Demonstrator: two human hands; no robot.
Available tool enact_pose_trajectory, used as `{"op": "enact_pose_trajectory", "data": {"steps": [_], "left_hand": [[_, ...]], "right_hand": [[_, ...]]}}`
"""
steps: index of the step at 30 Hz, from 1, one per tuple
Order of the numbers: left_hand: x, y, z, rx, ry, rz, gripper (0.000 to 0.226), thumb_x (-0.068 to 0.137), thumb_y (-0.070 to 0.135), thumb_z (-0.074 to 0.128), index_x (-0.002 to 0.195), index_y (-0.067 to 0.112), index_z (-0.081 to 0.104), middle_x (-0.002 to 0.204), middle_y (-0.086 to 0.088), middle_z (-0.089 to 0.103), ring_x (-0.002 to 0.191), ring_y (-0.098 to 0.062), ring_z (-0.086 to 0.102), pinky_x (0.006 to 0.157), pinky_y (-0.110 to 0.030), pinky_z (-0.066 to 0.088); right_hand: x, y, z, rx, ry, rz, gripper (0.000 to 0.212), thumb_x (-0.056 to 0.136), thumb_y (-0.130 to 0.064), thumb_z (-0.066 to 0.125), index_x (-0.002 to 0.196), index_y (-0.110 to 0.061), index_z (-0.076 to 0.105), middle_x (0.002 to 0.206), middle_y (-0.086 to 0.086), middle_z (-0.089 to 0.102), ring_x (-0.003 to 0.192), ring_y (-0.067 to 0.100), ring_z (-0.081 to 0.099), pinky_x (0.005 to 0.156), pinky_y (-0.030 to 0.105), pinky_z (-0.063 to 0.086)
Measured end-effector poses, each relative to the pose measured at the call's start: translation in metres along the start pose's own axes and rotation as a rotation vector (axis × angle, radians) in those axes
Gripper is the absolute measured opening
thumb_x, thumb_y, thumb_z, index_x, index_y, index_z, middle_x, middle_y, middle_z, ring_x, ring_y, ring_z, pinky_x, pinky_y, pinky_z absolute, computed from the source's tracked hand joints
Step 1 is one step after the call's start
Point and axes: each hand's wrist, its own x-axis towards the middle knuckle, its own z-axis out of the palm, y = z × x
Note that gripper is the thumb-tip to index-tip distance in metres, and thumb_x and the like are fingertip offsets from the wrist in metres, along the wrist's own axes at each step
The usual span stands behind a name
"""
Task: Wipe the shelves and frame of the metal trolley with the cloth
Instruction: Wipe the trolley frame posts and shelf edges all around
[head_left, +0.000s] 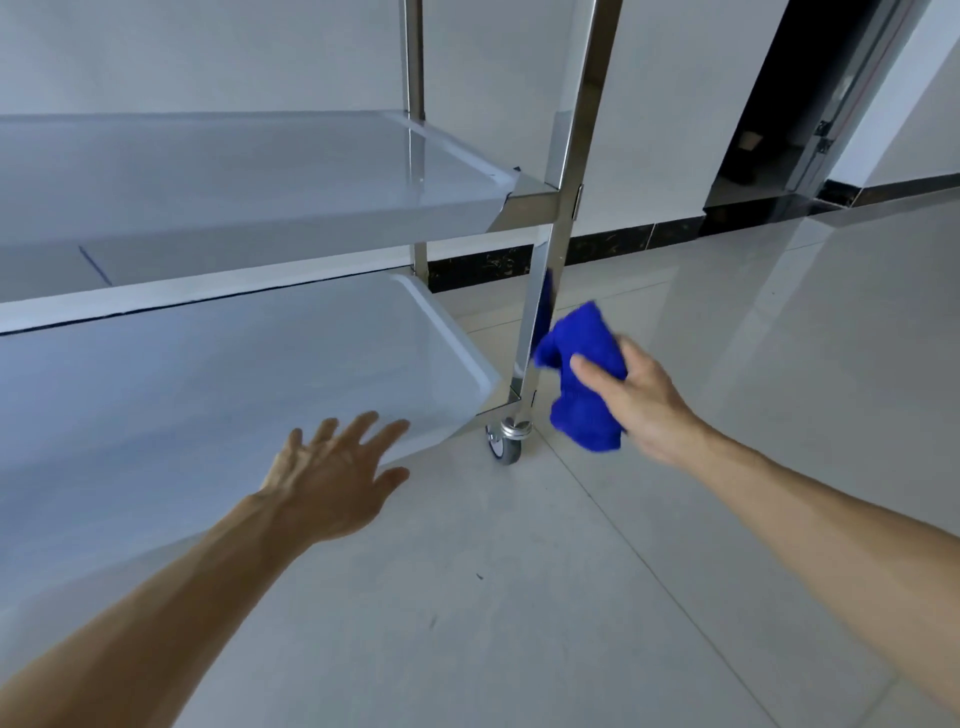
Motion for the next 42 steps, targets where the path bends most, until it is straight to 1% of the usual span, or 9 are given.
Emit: {"op": "enact_pose_trajectory", "data": {"steps": [3,6,10,13,20,24,30,35,42], "left_hand": [[0.003,0.010,0.009,0.020,-0.055,0.022,0.064,0.099,0.062,0.027,0.155,0.045,0.003,0.166,0.007,0.006,0.146,-0.028,0.025,0.110,-0.047,0.037],[0.000,0.010,0.018,0.106,-0.015,0.047,0.065,0.099,0.062,0.030,0.156,0.042,0.008,0.167,0.004,0.004,0.142,-0.030,0.030,0.103,-0.044,0.044],[-0.004,0.006,0.027,0.190,-0.012,0.069,0.057,0.098,0.062,0.029,0.149,0.036,0.034,0.167,0.000,-0.001,0.142,-0.032,0.028,0.102,-0.043,0.042],[-0.005,0.002,0.028,0.187,-0.004,0.076,0.054,0.098,0.062,0.029,0.141,0.035,0.045,0.167,0.000,0.000,0.142,-0.032,0.029,0.102,-0.044,0.042],[-0.005,0.000,0.034,0.166,0.021,0.070,0.050,0.098,0.062,0.029,0.131,0.035,0.055,0.167,0.001,0.000,0.145,-0.033,0.025,0.104,-0.044,0.036],[-0.002,-0.001,0.034,0.177,0.018,0.067,0.050,0.098,0.062,0.028,0.130,0.035,0.055,0.167,0.000,-0.002,0.146,-0.034,0.022,0.104,-0.046,0.035],[-0.003,-0.002,0.028,0.114,-0.006,0.064,0.047,0.097,0.063,0.032,0.132,0.039,0.053,0.167,0.006,-0.001,0.148,-0.028,0.020,0.109,-0.044,0.034],[-0.012,-0.016,0.013,-0.176,-0.007,0.087,0.041,0.097,0.056,0.046,0.135,0.043,0.047,0.164,0.014,0.017,0.149,-0.015,0.024,0.117,-0.034,0.028],[-0.061,-0.020,0.002,-0.565,0.044,0.093,0.031,0.096,0.050,0.053,0.126,0.041,0.054,0.129,0.022,0.054,0.106,0.001,0.060,0.090,-0.028,0.051]], "right_hand": [[0.016,-0.045,0.013,0.202,0.136,-0.127,0.033,0.097,-0.035,0.065,0.126,-0.022,0.058,0.110,0.000,0.069,0.099,0.022,0.067,0.088,0.046,0.057],[0.025,-0.076,0.044,0.282,0.184,-0.260,0.041,0.099,-0.039,0.058,0.137,-0.027,0.050,0.126,-0.003,0.065,0.112,0.018,0.064,0.097,0.040,0.054],[0.021,-0.071,0.094,-0.020,0.416,-0.401,0.068,0.097,-0.025,0.064,0.154,-0.012,0.029,0.153,0.008,0.038,0.142,0.021,0.035,0.118,0.037,0.032],[0.029,-0.050,0.104,-0.091,0.461,-0.325,0.076,0.094,-0.014,0.067,0.155,-0.008,0.022,0.152,0.015,0.034,0.143,0.027,0.033,0.117,0.038,0.031],[0.032,0.018,0.106,-0.206,0.321,-0.118,0.072,0.096,-0.022,0.066,0.153,-0.005,0.025,0.142,0.016,0.040,0.129,0.024,0.043,0.100,0.024,0.038],[0.029,0.041,0.104,-0.227,0.201,0.025,0.068,0.097,-0.022,0.065,0.151,-0.005,0.027,0.141,0.016,0.042,0.124,0.027,0.051,0.102,0.043,0.047],[0.029,0.038,0.095,-0.345,0.034,0.220,0.064,0.103,-0.034,0.054,0.152,-0.008,0.022,0.146,0.016,0.038,0.124,0.033,0.051,0.100,0.044,0.046],[0.016,0.020,0.083,-0.437,-0.071,0.381,0.054,0.103,-0.038,0.049,0.142,-0.006,0.032,0.134,0.017,0.050,0.114,0.034,0.057,0.099,0.048,0.050],[-0.028,-0.024,0.094,-0.159,-0.250,0.383,0.025,0.096,-0.034,0.062,0.112,-0.016,0.058,0.110,0.010,0.070,0.098,0.027,0.070,0.087,0.045,0.058]]}}
